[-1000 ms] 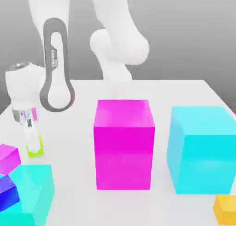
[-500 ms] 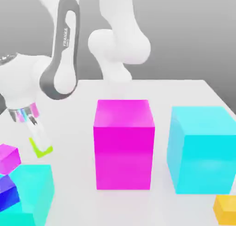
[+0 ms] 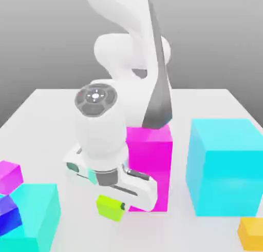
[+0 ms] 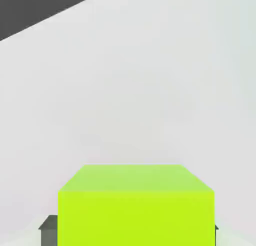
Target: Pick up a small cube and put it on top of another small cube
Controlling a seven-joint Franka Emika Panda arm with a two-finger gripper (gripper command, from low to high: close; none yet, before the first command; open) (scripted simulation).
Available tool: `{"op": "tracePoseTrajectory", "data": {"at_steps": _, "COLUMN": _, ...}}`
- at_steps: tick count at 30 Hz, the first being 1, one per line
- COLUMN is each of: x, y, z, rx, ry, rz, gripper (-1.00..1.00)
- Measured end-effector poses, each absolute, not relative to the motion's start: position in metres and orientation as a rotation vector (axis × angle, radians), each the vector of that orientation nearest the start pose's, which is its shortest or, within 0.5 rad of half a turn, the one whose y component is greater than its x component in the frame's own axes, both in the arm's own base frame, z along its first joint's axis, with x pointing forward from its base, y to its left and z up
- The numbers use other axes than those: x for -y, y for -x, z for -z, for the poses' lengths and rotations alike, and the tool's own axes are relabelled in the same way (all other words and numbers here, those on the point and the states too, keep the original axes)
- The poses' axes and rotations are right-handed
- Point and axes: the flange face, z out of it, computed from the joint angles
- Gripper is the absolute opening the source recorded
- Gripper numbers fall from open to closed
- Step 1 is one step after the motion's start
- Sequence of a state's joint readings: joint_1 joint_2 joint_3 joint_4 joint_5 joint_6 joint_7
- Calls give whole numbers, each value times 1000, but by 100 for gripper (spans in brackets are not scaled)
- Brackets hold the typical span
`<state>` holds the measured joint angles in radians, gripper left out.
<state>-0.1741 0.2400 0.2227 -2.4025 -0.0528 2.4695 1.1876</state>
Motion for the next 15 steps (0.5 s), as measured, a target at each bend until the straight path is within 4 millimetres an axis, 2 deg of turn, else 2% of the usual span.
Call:
{"op": "tracePoseTrajectory", "data": {"at_steps": 4, "x": -127, "y": -489, "z": -221, "rx": -1471, "ry": 2837, "rz": -133, "gripper": -100}}
{"op": "tracePoseTrajectory", "data": {"at_steps": 7, "x": -202, "y": -481, "z": -235, "rx": -1316, "ry": 2882, "rz": -65, "gripper": -100}}
{"op": "tracePoseTrajectory", "data": {"at_steps": 9, "x": -252, "y": -474, "z": -227, "rx": -1215, "ry": 2907, "rz": -23, "gripper": -100}}
{"op": "tracePoseTrajectory", "data": {"at_steps": 11, "x": -274, "y": -469, "z": -200, "rx": -1169, "ry": 2917, "rz": -5, "gripper": -100}}
{"op": "tracePoseTrajectory", "data": {"at_steps": 12, "x": -278, "y": -467, "z": -190, "rx": -1160, "ry": 2919, "rz": -2, "gripper": 100}}
{"op": "tracePoseTrajectory", "data": {"at_steps": 15, "x": -278, "y": -467, "z": -190, "rx": -1160, "ry": 2919, "rz": -2, "gripper": 100}}
